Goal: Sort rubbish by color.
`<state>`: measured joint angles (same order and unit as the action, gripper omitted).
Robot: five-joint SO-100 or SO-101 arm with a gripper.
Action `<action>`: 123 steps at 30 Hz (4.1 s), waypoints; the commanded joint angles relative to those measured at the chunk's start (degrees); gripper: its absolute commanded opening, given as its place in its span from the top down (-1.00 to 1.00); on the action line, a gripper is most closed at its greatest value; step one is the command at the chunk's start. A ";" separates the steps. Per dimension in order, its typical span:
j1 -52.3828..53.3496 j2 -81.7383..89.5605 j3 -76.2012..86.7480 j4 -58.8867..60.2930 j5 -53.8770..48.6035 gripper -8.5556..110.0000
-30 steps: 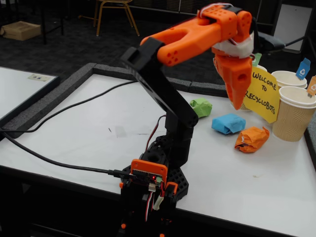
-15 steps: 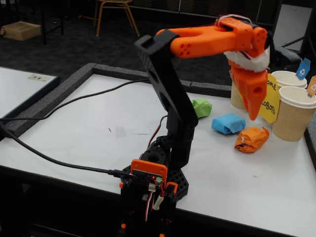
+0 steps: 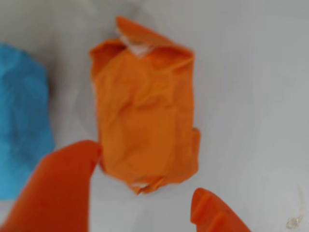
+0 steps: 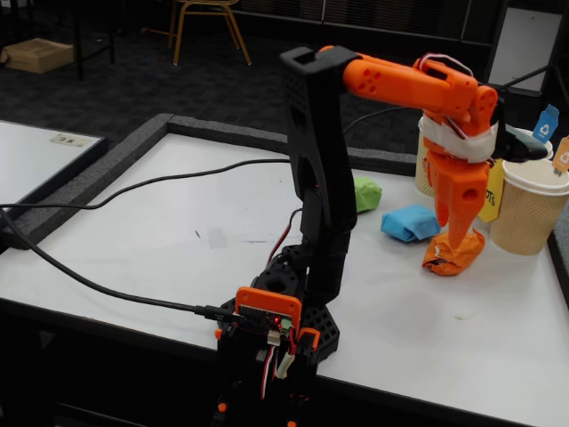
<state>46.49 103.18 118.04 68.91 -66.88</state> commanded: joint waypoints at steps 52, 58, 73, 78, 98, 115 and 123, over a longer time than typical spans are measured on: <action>2.20 18.46 -15.56 13.36 -0.35 0.85; 2.11 29.53 -16.00 17.75 -0.35 0.85; 2.11 35.07 -19.86 7.29 -1.05 0.85; 2.02 28.83 -23.29 2.37 -1.14 0.85; -0.79 -0.18 -55.81 6.50 -1.23 0.84; -1.05 -17.23 -64.95 3.52 -1.32 0.84; -1.05 -17.23 -64.69 1.58 -1.32 0.71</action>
<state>46.32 83.94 61.44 72.95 -67.59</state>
